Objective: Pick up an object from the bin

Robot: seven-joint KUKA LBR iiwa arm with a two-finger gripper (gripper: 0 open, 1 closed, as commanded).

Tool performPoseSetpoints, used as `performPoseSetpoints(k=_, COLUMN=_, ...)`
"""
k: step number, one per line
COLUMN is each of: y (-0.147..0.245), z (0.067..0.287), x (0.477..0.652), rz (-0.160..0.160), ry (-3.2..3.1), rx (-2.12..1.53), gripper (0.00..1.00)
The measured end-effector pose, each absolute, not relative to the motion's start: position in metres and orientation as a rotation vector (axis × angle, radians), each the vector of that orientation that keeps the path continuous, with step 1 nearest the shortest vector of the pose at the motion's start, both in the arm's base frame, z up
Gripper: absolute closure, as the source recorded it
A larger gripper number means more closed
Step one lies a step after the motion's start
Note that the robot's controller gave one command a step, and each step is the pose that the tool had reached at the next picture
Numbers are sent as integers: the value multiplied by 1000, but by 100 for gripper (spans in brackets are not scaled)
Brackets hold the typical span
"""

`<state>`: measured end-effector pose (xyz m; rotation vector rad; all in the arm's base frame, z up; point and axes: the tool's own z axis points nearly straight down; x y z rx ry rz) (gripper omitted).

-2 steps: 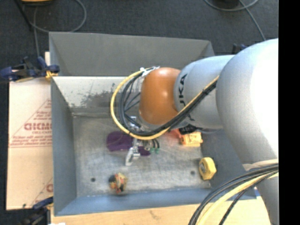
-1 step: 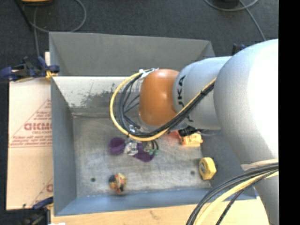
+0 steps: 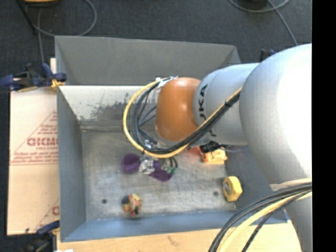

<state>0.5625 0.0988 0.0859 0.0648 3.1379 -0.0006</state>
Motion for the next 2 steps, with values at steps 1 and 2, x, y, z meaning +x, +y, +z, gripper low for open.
performPoseSetpoints(k=1, y=89, z=130, x=563, rz=1, ry=3141, rx=132, gripper=100)
performPoseSetpoints(k=2, y=98, z=257, x=570, rz=-2, ry=3137, rx=55, gripper=100)
